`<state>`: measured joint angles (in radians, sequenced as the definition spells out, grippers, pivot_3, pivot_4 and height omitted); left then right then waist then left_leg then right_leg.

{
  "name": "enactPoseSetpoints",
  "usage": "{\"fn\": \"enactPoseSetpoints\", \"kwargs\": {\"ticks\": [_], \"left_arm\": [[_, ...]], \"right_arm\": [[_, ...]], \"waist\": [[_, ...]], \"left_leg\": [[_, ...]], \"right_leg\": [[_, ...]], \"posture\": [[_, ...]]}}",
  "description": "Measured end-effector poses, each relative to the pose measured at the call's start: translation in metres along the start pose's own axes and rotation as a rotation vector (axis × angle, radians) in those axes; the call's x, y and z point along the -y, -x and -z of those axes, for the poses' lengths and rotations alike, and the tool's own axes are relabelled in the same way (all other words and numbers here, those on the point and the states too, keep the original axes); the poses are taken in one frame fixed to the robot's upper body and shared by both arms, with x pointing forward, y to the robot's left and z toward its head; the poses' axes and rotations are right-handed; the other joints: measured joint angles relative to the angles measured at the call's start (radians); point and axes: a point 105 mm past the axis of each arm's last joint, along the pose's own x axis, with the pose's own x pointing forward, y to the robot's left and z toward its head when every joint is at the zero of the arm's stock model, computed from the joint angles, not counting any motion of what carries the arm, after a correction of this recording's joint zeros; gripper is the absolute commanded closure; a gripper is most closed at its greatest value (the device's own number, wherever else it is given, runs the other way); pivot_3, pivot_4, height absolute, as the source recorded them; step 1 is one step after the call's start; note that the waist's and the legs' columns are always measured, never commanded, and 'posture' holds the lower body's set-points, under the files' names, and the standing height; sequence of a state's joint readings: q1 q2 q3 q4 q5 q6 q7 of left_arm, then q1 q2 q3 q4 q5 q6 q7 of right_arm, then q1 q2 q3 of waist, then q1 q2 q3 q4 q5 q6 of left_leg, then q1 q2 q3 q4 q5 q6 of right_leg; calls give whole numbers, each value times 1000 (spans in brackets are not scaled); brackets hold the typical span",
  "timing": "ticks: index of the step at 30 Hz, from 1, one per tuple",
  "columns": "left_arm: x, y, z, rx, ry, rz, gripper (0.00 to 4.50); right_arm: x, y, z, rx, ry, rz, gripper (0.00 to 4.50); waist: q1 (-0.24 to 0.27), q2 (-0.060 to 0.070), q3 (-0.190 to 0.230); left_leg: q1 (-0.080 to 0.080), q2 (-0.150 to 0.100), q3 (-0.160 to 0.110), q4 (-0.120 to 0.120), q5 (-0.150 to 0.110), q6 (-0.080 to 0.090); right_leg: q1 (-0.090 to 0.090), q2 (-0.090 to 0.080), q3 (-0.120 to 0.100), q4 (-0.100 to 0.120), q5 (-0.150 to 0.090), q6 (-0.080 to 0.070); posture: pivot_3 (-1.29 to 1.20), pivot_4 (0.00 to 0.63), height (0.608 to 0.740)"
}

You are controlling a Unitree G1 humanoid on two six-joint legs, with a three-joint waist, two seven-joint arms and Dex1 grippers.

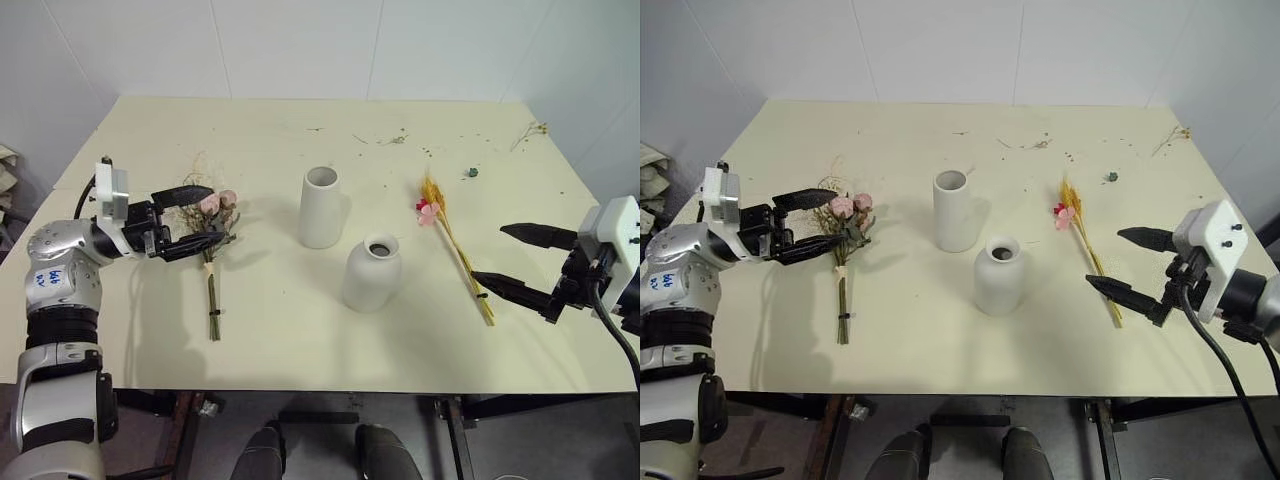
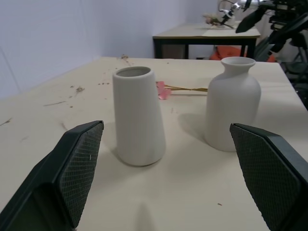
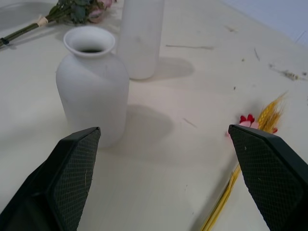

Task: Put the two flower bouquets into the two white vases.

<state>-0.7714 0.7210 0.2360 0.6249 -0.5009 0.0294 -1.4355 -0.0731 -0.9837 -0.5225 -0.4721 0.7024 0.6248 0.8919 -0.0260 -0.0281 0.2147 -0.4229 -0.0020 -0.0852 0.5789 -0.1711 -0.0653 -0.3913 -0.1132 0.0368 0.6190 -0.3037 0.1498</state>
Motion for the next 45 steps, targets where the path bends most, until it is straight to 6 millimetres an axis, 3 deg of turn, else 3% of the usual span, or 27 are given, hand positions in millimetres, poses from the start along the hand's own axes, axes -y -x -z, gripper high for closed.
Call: {"fn": "enactPoseSetpoints", "kwargs": {"ticks": [5,11,15,19,27,31,35,38,45], "left_arm": [[-5,-3,-2,12,-13,-1,14],[-1,-11,3,37,15,23,14],[1,-11,4,37,27,41,14],[2,-7,4,39,52,43,14],[10,7,3,12,59,5,14],[13,19,-1,-10,55,-29,14],[14,20,-8,-3,38,-40,14],[14,22,-9,-7,30,-58,0],[13,24,-9,-4,35,-79,0]], "right_arm": [[3,-1,-6,38,15,27,0],[12,-2,-1,0,24,104,0],[28,-7,24,-150,-7,182,0],[58,-25,60,-306,-174,281,0],[94,-67,80,-272,-353,350,0],[100,-81,99,-331,-365,357,0],[100,-93,105,-355,-360,338,0],[97,-97,117,-406,-362,333,568],[91,-106,117,-402,-376,306,2849]], "waist": [[1,0,0],[1,0,0],[-2,0,0],[-7,0,0],[-4,0,0],[-3,0,0],[-4,0,0],[-5,0,0],[-6,0,0]], "left_leg": [[0,0,0,0,0,0],[0,0,0,0,0,0],[0,0,0,0,0,0],[1,0,1,1,0,0],[0,0,2,-2,0,0],[0,0,2,-3,0,0],[0,0,2,-2,0,0],[0,0,2,-2,0,0],[1,0,2,-1,0,0]], "right_leg": [[0,0,0,0,0,0],[0,0,0,0,0,0],[0,0,0,0,0,0],[-1,0,2,0,0,-3],[-3,1,3,1,1,0],[-3,1,3,1,1,1],[-3,1,3,2,1,1],[-3,1,3,3,1,1],[-3,1,3,3,1,1]], "posture": [[0,150,740],[0,150,740],[0,150,740],[0,150,740],[0,150,740],[0,150,740],[0,150,740],[0,150,740],[0,150,740]]}}
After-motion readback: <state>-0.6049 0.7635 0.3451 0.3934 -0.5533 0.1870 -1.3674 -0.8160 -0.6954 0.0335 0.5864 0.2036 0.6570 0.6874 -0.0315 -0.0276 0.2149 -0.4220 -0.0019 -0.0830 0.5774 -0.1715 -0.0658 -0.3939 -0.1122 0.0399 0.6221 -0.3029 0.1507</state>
